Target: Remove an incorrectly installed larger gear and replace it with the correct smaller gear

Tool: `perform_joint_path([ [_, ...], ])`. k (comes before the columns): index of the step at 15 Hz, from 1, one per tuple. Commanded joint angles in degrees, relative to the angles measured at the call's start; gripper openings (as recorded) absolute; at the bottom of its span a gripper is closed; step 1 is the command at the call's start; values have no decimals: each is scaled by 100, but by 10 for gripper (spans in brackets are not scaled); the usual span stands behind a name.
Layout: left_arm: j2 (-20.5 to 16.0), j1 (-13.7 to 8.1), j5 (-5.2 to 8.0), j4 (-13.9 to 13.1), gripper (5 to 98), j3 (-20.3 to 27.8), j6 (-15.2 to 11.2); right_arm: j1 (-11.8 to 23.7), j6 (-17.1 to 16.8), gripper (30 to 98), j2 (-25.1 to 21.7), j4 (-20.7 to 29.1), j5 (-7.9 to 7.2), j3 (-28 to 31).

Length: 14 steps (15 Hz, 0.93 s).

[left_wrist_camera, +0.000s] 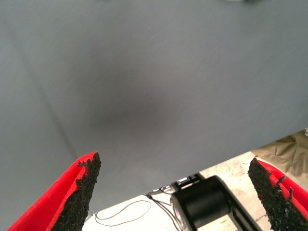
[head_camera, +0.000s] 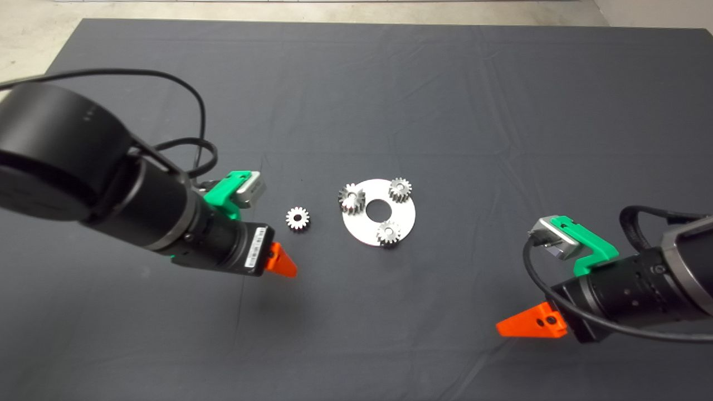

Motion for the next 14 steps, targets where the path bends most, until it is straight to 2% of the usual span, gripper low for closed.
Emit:
perform_joint_path([
  [1, 386, -49, -5, 177, 785, -381, 12, 110, 9, 978, -26, 154, 13, 59],
  [2, 611, -49, -5, 303, 785, -516, 12, 110, 9, 978, -26, 154, 13, 68],
  [4, 1290, -31, 13, 451, 785, -1188, 75, 110, 6, 978, -44, 154, -20, 68],
  [5, 1503, -31, 22, 507, 785, -1373, 233, 110, 7, 978, -44, 154, -32, 77],
  [8, 1979, 64, 2, 504, 785, -2388, 724, 101, 9, 978, -53, 160, -58, 103],
  [9, 2208, 141, 2, 455, 785, -2711, 968, 101, 18, 978, -77, 154, -58, 103],
  [11, 2625, 189, 51, 234, 785, -3239, 1172, 101, 9, 978, -123, 154, -49, 95],
  [13, 2906, 247, 185, -138, 785, -3950, 1517, 101, 9, 978, -114, 163, -49, 95],
  [14, 2995, 311, 295, -385, 785, -4354, 1756, 93, 18, 978, -114, 163, -49, 95],
])
